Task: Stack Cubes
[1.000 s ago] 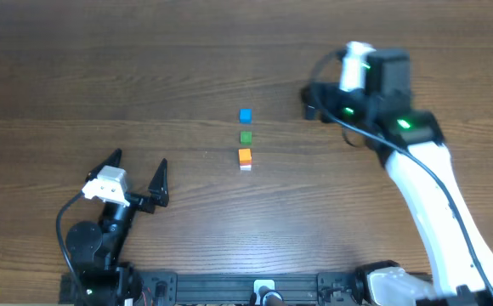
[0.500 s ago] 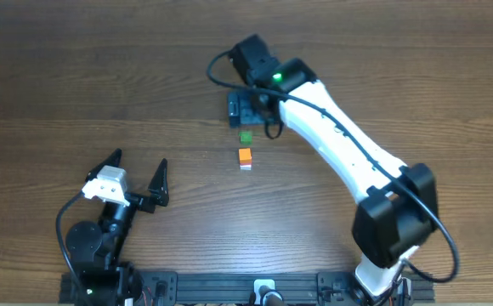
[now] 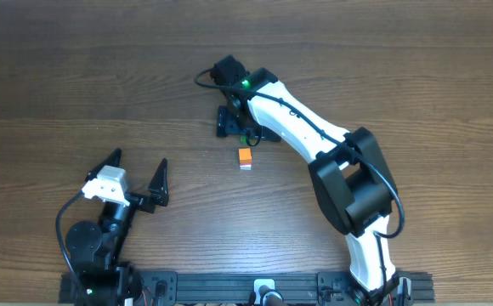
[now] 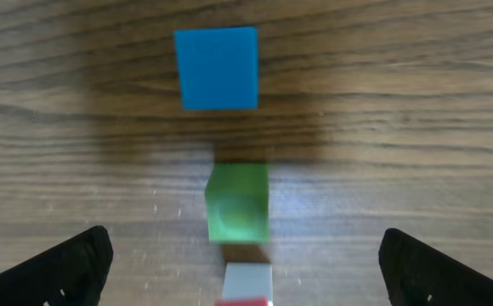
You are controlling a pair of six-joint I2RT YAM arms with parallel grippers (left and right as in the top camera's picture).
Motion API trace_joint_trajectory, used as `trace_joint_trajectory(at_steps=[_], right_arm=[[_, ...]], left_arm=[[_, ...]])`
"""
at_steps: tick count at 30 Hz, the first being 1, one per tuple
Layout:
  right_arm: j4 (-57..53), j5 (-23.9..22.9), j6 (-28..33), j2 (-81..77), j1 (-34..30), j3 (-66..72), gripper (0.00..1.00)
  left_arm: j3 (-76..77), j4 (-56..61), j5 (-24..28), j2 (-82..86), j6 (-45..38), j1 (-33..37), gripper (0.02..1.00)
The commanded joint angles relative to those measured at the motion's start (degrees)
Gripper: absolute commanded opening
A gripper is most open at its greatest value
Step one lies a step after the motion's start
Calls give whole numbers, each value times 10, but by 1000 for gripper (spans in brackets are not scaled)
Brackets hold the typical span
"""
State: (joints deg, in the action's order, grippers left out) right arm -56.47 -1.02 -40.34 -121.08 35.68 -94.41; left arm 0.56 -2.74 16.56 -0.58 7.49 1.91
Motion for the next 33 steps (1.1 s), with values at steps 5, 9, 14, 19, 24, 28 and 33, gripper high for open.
trace_joint_trajectory(at_steps=[5,9,14,19,24,28,33], right_arm=[[21,3,33,-43,4,-12,945],[23,3,49,-51,4,-12,912],[32,3,58,-56,4,-12,814],[32,3,62,-56,5,-12,728],[33,3,66,-56,8,-12,586],[31,6,68,-56,9,-12,467],[31,6,68,-56,9,-12,358]], left_arm=[[-2,-1,6,3,-7,-3,998],[-2,-1,6,3,-6,-3,998],[-2,-1,6,3,-7,-3,998],[-2,-1,6,3,-7,-3,998],[-2,-1,6,3,-7,-3,998],[-2,-1,6,3,-7,-3,998],[-2,-1,6,3,-7,-3,998]])
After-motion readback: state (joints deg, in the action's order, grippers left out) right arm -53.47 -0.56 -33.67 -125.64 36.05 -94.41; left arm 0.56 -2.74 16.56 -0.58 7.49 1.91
